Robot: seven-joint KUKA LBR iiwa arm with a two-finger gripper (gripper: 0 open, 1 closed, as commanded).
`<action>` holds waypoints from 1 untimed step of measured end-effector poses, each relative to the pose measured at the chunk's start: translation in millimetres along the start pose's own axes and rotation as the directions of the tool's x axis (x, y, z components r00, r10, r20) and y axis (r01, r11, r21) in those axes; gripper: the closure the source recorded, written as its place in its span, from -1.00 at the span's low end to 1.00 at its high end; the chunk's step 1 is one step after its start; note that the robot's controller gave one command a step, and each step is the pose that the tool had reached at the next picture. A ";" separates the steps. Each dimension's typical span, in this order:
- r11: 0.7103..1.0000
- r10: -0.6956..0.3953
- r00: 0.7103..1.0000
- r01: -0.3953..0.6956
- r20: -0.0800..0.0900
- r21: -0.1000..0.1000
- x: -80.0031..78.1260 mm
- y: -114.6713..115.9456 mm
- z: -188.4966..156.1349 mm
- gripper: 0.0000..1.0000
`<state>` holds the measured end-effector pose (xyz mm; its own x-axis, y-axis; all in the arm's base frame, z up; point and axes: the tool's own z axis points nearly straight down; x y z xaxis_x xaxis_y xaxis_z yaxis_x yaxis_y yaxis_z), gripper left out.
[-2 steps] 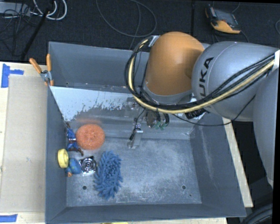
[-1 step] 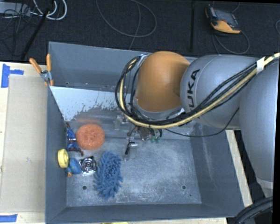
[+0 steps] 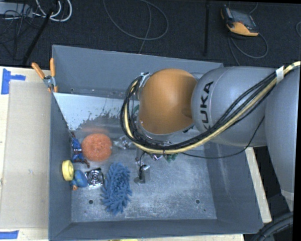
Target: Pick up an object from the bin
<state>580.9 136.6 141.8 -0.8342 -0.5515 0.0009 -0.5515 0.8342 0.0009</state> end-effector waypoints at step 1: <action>1.000 -0.020 1.000 0.020 0.000 -0.001 0.7 -0.2 14.6 -1.00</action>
Offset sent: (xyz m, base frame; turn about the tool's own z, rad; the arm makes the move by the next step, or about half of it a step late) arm -0.0066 0.0064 -0.0718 -0.5663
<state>580.4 136.0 127.2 -0.8232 -0.5677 0.0005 -0.5677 0.8232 0.0014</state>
